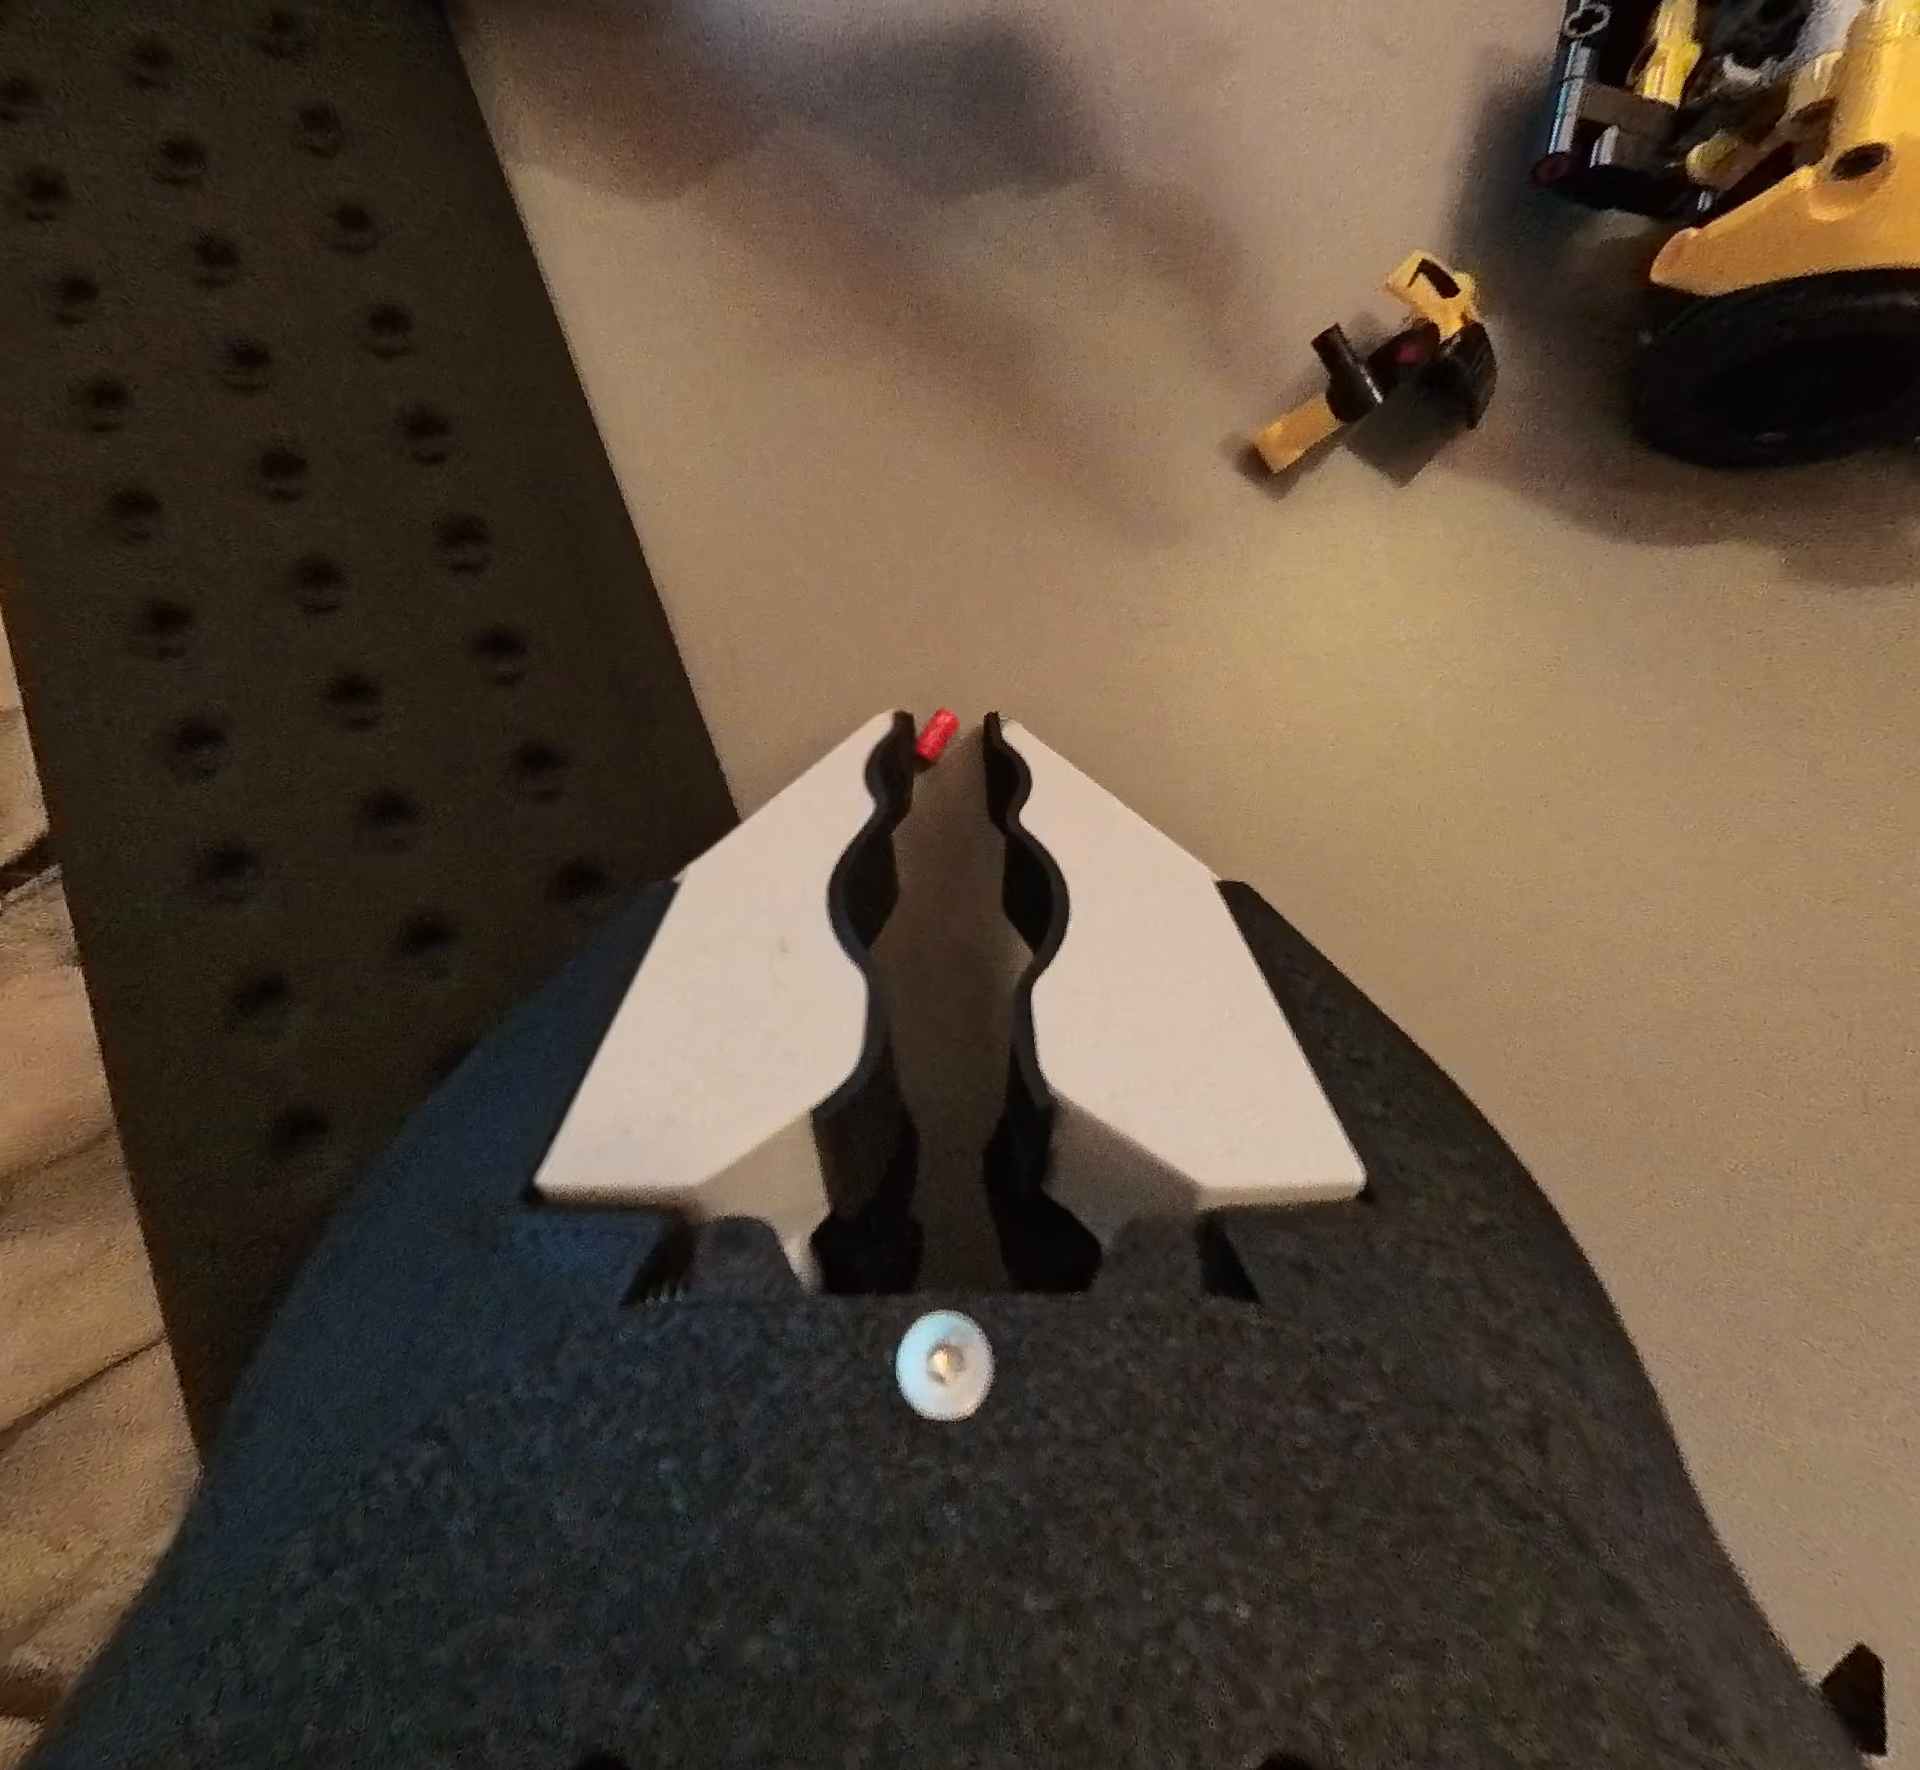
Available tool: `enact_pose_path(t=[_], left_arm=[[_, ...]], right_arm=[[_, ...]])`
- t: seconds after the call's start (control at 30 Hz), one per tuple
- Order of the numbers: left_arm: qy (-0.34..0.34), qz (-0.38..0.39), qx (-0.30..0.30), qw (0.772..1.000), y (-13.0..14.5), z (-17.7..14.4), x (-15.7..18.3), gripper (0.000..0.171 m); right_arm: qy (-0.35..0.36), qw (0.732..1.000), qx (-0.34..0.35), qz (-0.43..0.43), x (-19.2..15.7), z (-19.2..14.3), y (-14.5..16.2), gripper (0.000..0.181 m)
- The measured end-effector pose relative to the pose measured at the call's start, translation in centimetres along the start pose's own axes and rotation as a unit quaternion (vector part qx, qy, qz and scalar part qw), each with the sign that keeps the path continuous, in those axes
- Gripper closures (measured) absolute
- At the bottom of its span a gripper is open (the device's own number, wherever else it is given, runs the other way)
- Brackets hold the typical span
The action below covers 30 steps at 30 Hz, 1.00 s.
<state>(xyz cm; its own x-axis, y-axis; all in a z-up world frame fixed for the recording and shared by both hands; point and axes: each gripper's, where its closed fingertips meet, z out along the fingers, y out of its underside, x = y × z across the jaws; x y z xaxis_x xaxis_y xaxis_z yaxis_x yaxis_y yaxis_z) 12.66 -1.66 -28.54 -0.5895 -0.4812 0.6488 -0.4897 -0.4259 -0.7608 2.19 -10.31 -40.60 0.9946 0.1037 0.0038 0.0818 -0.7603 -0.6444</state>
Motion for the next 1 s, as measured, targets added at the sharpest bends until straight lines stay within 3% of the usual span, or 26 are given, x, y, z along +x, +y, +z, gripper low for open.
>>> enact_pose_path(t=[0.33, 0.4, 0.47, 0.53, 0.6, 0.7, 0.8, 0.9, 0.93, 1.0], left_arm=[[-0.005, -0.006, -0.007, 1.0, 0.3, 0.0, -0.4, 0.148], [-0.01, -0.007, -0.004, 1.0, 0.1, -0.1, -0.7, 0.148], [-0.027, -0.007, -0.015, 1.0, 0.3, -0.3, -1.6, 0.149], [-0.055, -0.005, -0.065, 0.996, 1.7, -0.5, -2.8, 0.151], [-0.049, 0.001, -0.082, 0.995, 1.9, -0.7, -2.7, 0.154], [-0.066, 0.012, -0.078, 0.995, 1.5, -1.1, -3.1, 0.154], [-0.082, 0.017, -0.077, 0.993, 1.3, -1.3, -3.7, 0.154], [-0.09, 0.026, -0.07, 0.993, 0.9, -1.5, -4.1, 0.154], [-0.091, 0.035, -0.072, 0.993, 0.9, -1.5, -4.2, 0.155], [-0.095, 0.07, -0.086, 0.989, 0.9, -1.6, -4.3, 0.155]], right_arm=[[0.032, 0.999, -0.001, -0.029, 0.8, -0.2, 0.1, 0.177], [0.097, 0.995, 0.009, -0.021, 3.8, -2.0, 0.4, 0.177], [0.205, 0.978, 0.022, 0.03, 9.5, -5.9, 2.2, 0.177], [0.326, 0.938, 0.02, 0.117, 16.3, -10.7, 6.2, 0.177], [0.408, 0.895, 0.017, 0.178, 20.8, -14.4, 10.1, 0.178], [0.421, 0.878, -0.004, 0.227, 23.0, -15.3, 13.2, 0.177], [0.422, 0.871, 0.003, 0.252, 23.4, -15.2, 13.7, 0.167], [0.426, 0.876, 0.035, 0.225, 21.9, -15.5, 10.0, 0.16], [0.399, 0.89, 0.066, 0.21, 20.6, -14.5, 7.3, 0.16], [0.273, 0.932, 0.135, 0.199, 15.8, -9.9, 0.8, 0.156]])
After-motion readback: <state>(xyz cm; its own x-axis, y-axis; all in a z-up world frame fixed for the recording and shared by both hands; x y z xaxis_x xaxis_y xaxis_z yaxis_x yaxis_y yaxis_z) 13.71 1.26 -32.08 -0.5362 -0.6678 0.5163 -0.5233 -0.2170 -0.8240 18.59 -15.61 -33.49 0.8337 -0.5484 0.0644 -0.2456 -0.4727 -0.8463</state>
